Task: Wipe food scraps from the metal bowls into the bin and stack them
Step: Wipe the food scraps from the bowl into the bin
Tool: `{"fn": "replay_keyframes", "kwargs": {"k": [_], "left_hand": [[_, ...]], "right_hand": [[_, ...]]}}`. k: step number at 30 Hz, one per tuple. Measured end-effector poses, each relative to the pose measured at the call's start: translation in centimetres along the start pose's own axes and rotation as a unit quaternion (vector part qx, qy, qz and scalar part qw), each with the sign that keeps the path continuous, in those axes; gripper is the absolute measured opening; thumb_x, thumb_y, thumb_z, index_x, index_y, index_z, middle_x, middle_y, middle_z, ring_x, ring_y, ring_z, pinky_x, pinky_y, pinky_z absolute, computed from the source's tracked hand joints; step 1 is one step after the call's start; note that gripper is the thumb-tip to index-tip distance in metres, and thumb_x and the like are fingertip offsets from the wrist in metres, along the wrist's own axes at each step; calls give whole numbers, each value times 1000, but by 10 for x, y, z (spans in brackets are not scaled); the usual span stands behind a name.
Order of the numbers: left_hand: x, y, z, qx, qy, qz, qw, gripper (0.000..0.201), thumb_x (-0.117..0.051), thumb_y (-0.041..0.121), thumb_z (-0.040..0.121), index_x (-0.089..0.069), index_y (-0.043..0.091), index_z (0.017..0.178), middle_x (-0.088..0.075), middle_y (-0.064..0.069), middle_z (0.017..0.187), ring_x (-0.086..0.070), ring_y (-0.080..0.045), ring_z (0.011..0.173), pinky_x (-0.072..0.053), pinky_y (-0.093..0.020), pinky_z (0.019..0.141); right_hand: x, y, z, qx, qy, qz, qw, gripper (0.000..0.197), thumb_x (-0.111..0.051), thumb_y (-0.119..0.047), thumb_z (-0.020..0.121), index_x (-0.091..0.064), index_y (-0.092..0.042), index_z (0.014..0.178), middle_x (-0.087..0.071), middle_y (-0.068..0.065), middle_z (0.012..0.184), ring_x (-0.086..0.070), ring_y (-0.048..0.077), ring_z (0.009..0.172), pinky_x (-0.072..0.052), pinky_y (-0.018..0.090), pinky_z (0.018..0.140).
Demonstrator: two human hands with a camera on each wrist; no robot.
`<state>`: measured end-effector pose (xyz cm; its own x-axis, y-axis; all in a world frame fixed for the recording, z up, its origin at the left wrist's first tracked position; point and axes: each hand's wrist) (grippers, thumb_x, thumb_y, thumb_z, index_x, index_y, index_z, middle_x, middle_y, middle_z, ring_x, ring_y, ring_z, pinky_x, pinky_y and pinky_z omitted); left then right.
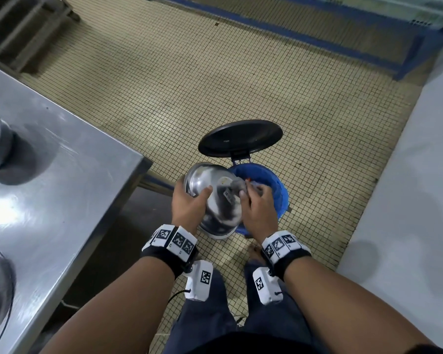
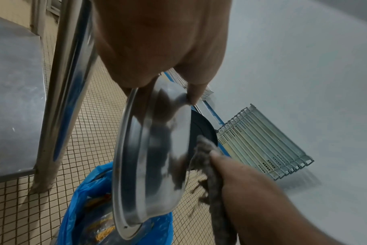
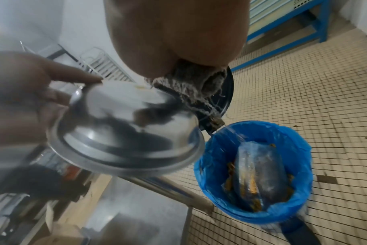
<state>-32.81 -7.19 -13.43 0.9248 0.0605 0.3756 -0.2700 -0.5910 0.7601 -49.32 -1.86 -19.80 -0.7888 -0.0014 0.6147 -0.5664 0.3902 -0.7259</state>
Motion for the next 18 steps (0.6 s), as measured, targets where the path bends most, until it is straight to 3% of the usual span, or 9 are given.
{"fn": "replay_keyframes", "kwargs": {"k": [4,8,11,13,15,18], "left_hand": [[-1,3,-4,-18,-6,24,1000,78,-84,30,86,-44,24,153,-62,-3,140,-64,-26,124,-58,-51,102],[1,2,-6,-46,-17,30,998,68,-82,27,89,-48,23,148,-65,-1,133,-67,-23,119,-60,-47,98],[7,1,-7,-63,-26,35,997,64,-81,23,90,-50,24,147,-66,1,129,-67,-21,117,-60,-47,99],[8,0,-8,-72,-30,49,996,69,-80,21,92,-45,22,151,-63,0,135,-64,-20,122,-56,-44,104],[7,0,-8,-76,-39,63,994,72,-80,20,92,-43,20,153,-61,-1,139,-61,-22,127,-54,-41,105],[4,0,-8,-92,-55,89,990,76,-81,21,91,-41,20,155,-59,-2,144,-59,-22,131,-53,-42,107]], "right_hand": [[-4,-25,-1,105,10,3,994,52,-33,-49,107,-43,-28,153,-36,10,152,-39,25,136,-39,44,114],[-13,-21,0,57,-54,-33,996,50,-32,-47,108,-37,-34,156,-21,5,166,-19,27,149,-19,45,123],[-10,-3,7,1,-51,-42,998,49,-34,-42,108,-40,-28,155,-26,6,162,-21,32,148,-24,52,123],[-6,2,12,-11,-19,-6,1000,48,-36,-40,108,-45,-24,152,-34,7,158,-27,30,145,-27,48,121],[-3,-6,16,17,27,20,999,49,-35,-42,108,-50,-20,149,-43,8,152,-36,27,139,-30,40,116],[0,-30,18,117,61,19,991,52,-34,-45,105,-54,-18,146,-48,8,148,-46,25,127,-35,31,105]]}}
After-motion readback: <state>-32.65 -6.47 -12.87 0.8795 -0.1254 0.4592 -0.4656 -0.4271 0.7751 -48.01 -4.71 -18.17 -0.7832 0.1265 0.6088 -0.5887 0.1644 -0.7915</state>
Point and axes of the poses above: each hand's wrist, its own z-axis towards the middle knuckle, its own x-axis out of the back of the hand, y = z × x
